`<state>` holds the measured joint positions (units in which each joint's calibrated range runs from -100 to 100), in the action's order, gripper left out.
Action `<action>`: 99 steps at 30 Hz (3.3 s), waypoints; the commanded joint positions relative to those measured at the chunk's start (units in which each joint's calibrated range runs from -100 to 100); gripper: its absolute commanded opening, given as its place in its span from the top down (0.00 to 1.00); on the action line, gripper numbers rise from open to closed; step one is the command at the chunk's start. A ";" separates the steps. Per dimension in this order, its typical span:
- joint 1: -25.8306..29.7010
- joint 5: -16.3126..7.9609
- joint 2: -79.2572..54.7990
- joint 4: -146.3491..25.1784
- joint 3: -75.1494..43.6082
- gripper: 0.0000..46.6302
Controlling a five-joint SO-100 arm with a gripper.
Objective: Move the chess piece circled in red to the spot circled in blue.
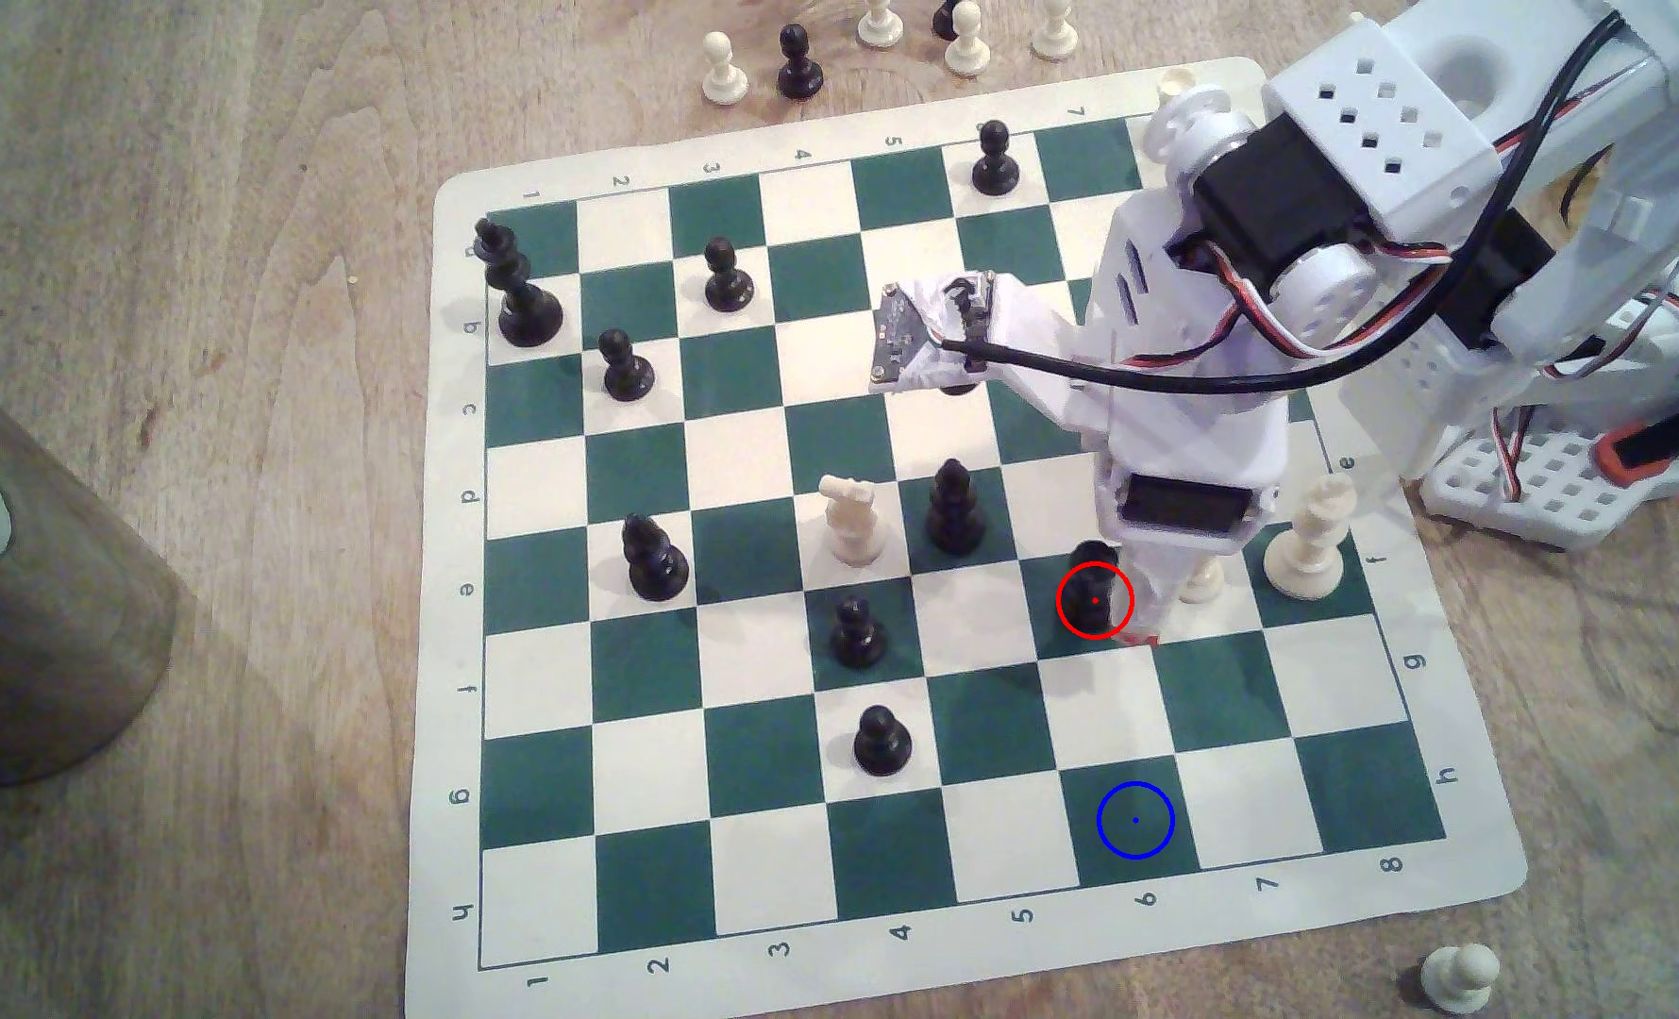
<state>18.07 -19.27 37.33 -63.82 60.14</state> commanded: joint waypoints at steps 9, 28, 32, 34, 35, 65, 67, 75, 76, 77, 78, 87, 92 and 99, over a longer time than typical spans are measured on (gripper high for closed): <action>-0.74 -0.59 -4.81 6.17 -1.67 0.58; -1.53 -1.37 -3.29 8.21 -0.76 0.61; -1.21 -1.37 -4.39 8.30 -0.67 0.63; -1.06 -1.37 -4.56 8.54 -0.67 0.65; -1.06 -1.37 -4.56 8.62 -0.67 0.66; 0.67 -1.03 -6.00 6.74 -0.22 0.99; 0.82 -1.03 -5.49 6.49 -0.22 0.99; -1.37 -0.29 8.00 -0.88 -3.21 1.00; -1.45 -0.24 8.85 -2.84 -5.11 1.00; -1.53 -0.20 9.62 -6.94 -9.65 1.00; -1.45 -0.20 9.79 -8.57 -11.64 1.00; 6.92 -1.76 1.64 -12.26 -25.69 1.00; 12.48 -2.59 -7.79 -7.51 -27.78 1.00; 16.86 -2.74 -15.51 -6.53 -34.31 1.00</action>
<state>32.96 -21.81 23.59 -71.39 32.22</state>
